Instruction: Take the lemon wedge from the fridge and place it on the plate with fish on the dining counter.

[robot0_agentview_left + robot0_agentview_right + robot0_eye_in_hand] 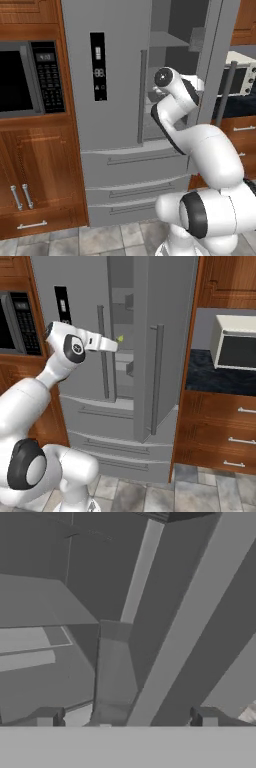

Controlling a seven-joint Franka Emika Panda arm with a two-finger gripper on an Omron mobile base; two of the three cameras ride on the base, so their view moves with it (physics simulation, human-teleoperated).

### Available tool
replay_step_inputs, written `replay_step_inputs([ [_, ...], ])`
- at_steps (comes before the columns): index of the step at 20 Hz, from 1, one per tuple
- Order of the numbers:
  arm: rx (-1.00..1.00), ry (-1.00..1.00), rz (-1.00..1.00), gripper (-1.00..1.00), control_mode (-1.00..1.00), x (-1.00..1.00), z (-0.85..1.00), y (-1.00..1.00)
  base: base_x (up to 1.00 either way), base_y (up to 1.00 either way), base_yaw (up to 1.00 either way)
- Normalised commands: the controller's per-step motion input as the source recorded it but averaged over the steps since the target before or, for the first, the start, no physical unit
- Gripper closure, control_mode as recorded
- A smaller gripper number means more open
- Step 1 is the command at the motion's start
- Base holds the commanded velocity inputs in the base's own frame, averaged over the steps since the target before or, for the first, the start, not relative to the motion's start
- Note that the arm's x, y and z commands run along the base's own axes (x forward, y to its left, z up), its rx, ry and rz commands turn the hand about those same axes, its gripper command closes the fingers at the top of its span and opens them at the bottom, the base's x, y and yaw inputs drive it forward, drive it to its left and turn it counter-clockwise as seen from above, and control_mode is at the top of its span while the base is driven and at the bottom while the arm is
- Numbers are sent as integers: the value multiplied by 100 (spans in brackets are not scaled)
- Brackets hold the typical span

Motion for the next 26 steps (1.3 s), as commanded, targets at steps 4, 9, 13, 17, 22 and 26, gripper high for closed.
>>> replay_step_inputs([
  [4, 0, 0, 0, -100, -100, 36, 0, -18, 0, 0, 0],
  [9, 0, 0, -3, -100, -100, 21, -2, -38, 0, 0, 0],
  [13, 0, 0, -3, -100, -100, 28, 0, -41, 0, 0, 0],
  [17, 0, 0, -4, -100, -100, 7, 0, -48, 0, 0, 0],
  [22, 0, 0, -9, -100, -100, -2, -4, -69, 0, 0, 0],
  [26, 0, 0, -12, -100, -100, -33, -9, -91, 0, 0, 0],
])
